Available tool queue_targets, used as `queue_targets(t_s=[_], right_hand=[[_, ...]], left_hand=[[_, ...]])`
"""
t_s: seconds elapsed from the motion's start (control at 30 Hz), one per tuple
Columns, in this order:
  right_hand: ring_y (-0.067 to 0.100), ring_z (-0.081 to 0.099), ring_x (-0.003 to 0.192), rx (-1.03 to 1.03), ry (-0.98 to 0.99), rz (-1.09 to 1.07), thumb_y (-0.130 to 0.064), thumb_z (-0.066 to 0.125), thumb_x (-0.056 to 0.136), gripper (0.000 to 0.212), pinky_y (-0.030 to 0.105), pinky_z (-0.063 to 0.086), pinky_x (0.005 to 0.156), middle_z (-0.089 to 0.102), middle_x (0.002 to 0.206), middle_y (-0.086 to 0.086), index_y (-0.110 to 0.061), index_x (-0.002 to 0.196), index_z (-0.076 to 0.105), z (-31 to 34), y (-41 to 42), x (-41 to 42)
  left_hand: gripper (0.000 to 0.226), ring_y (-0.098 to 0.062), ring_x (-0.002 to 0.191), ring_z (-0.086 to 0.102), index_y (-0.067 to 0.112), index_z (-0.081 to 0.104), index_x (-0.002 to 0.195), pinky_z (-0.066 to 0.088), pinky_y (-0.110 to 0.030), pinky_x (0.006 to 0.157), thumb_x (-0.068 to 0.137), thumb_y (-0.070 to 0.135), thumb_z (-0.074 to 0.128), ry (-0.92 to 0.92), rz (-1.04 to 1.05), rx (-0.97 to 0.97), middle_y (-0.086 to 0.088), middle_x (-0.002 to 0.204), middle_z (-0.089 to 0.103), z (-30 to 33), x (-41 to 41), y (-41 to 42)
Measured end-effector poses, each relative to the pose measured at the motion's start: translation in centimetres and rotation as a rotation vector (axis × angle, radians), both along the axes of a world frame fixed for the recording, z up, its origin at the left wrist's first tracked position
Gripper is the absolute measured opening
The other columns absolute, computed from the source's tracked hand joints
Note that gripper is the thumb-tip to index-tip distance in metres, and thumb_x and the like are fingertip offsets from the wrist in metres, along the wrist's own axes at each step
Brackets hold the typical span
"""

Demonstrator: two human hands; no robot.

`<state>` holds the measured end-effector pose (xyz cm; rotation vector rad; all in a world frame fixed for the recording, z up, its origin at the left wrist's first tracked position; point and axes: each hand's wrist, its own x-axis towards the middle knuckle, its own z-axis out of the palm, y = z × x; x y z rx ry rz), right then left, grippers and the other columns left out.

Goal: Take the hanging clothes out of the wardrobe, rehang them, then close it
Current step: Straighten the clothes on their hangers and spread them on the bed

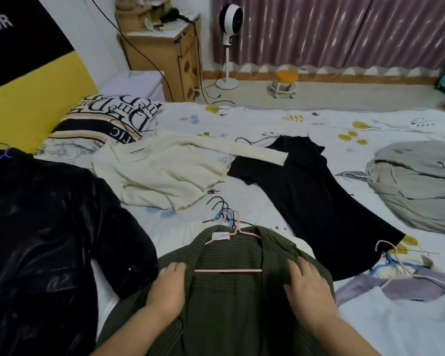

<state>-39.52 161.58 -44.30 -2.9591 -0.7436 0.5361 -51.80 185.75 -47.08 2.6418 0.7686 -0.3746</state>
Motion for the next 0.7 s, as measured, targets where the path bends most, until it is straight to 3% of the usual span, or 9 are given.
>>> queue_targets(t_s=[0.2, 0.33, 0.4, 0.53, 0.7], right_hand=[[0.027, 0.001, 0.146, 0.013, -0.061, -0.001, -0.034, 0.037, 0.099, 0.065, 0.039, 0.013, 0.118, 0.000, 0.158, 0.010, -0.015, 0.150, 0.002, -4.3, 3.1, 3.9], [0.027, -0.007, 0.146, -0.055, -0.049, 0.015, -0.036, 0.034, 0.100, 0.067, 0.044, 0.006, 0.118, -0.009, 0.158, 0.010, -0.015, 0.150, -0.006, -6.4, 4.2, 5.2], [0.026, 0.000, 0.146, -0.070, -0.025, -0.006, -0.038, 0.034, 0.099, 0.068, 0.046, 0.008, 0.117, -0.001, 0.158, 0.008, -0.015, 0.150, -0.006, -7.2, 4.3, 5.6], [0.023, 0.033, 0.132, -0.074, -0.097, -0.033, -0.039, 0.040, 0.097, 0.064, 0.046, 0.021, 0.113, 0.037, 0.140, 0.005, -0.013, 0.147, 0.011, -7.7, 4.8, 6.3], [0.024, 0.043, 0.114, -0.086, -0.087, 0.005, -0.037, 0.038, 0.098, 0.033, 0.034, 0.036, 0.093, 0.047, 0.123, 0.006, -0.016, 0.122, 0.044, -6.4, 5.4, 6.3]], left_hand=[[0.059, -0.021, 0.144, 0.011, 0.018, 0.012, 0.149, 0.020, -0.036, 0.117, 0.095, 0.012, 0.038, -0.022, -0.016, -0.029, -0.006, 0.158, 0.004, -4.3, 3.8, 2.3], [0.058, -0.020, 0.146, 0.005, 0.015, -0.001, 0.150, 0.012, -0.036, 0.119, 0.100, 0.020, 0.029, 0.041, -0.012, 0.032, -0.005, 0.158, -0.002, -7.0, 5.2, 2.6], [0.056, -0.020, 0.145, 0.007, 0.015, 0.002, 0.150, 0.011, -0.039, 0.119, 0.101, 0.022, 0.029, 0.076, -0.017, 0.033, -0.003, 0.158, 0.004, -7.8, 5.5, 2.8], [0.043, -0.018, 0.127, 0.038, 0.019, 0.030, 0.139, 0.029, -0.038, 0.109, 0.098, 0.029, 0.037, -0.002, -0.019, 0.064, -0.001, 0.138, 0.041, -8.2, 6.0, 3.2], [0.035, -0.019, 0.112, 0.047, 0.019, 0.046, 0.122, 0.035, -0.033, 0.095, 0.096, 0.041, 0.041, -0.005, -0.020, 0.134, -0.001, 0.119, 0.051, -6.2, 7.0, 2.7]])
